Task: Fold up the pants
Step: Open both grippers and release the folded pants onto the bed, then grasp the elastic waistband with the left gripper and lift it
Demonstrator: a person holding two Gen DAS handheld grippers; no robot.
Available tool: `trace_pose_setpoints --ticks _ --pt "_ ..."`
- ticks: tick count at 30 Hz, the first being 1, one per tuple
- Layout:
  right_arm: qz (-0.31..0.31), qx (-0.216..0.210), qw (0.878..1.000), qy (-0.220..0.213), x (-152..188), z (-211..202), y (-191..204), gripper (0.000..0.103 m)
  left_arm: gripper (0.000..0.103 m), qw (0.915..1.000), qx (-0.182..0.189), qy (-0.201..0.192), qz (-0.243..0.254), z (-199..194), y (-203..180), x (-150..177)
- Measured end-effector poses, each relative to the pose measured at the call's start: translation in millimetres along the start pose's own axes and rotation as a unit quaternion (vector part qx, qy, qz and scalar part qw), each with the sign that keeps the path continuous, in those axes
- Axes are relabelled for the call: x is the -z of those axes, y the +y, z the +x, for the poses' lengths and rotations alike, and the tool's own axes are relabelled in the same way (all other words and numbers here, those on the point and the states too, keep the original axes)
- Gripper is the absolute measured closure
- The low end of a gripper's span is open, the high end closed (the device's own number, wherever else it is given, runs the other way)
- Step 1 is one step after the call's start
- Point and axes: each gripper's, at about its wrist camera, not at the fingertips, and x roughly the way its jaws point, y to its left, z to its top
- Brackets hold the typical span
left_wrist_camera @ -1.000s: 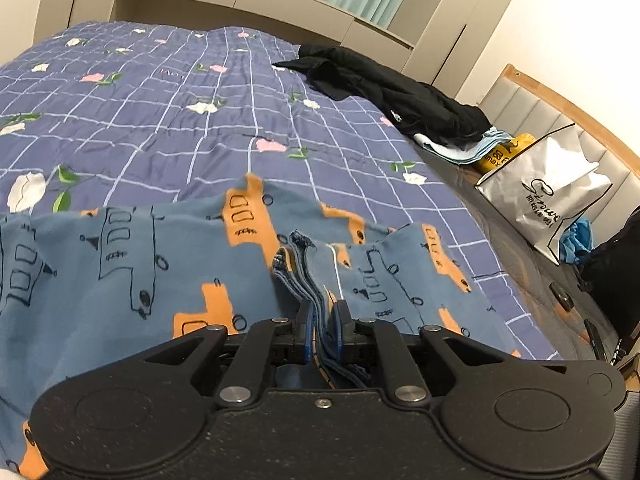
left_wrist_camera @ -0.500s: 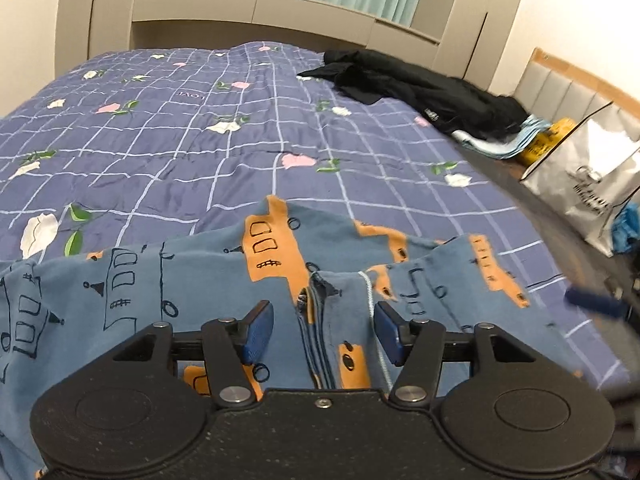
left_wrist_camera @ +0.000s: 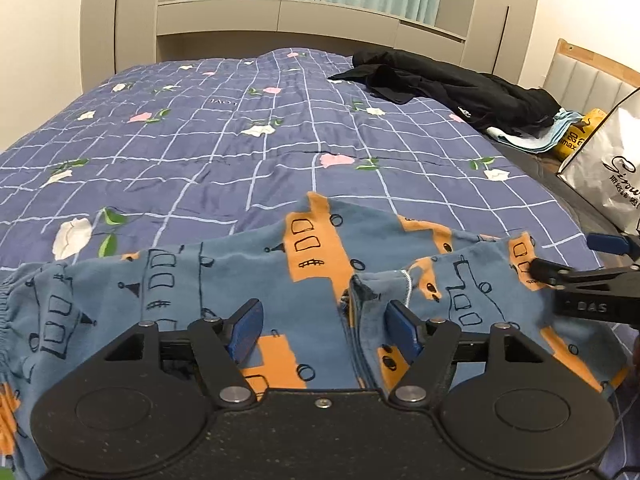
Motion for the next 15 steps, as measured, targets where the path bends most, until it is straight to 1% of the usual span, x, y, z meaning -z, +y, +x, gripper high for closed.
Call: trace_pose_setpoints --ticks 2,4,8,11,15 --pt "0.009 0.003 1.0 0.004 6 -5 -6 0.007 0.029 1.0 -0.001 -0.002 0.002 -5 0 4" --pt "0.002 0.004 1.0 0.006 15 -16 -6 0.007 0.027 0.9999 -0.001 -0.005 0.012 -12 -2 9" --pt "-0.006 -0.009 1.0 -0.001 31 -45 5 0.007 0.024 0.9992 -0.006 -0.011 0.039 -26 -7 22" --pt "-0.011 -0.005 1.0 -0.003 41 -65 13 0.006 0.022 0.9985 -0.009 -0.013 0.052 -37 -9 33" --pt "-0.006 -0.003 1.0 0.001 48 -83 20 0.004 0.018 0.9984 -0.003 -0.019 0.054 -51 -5 40"
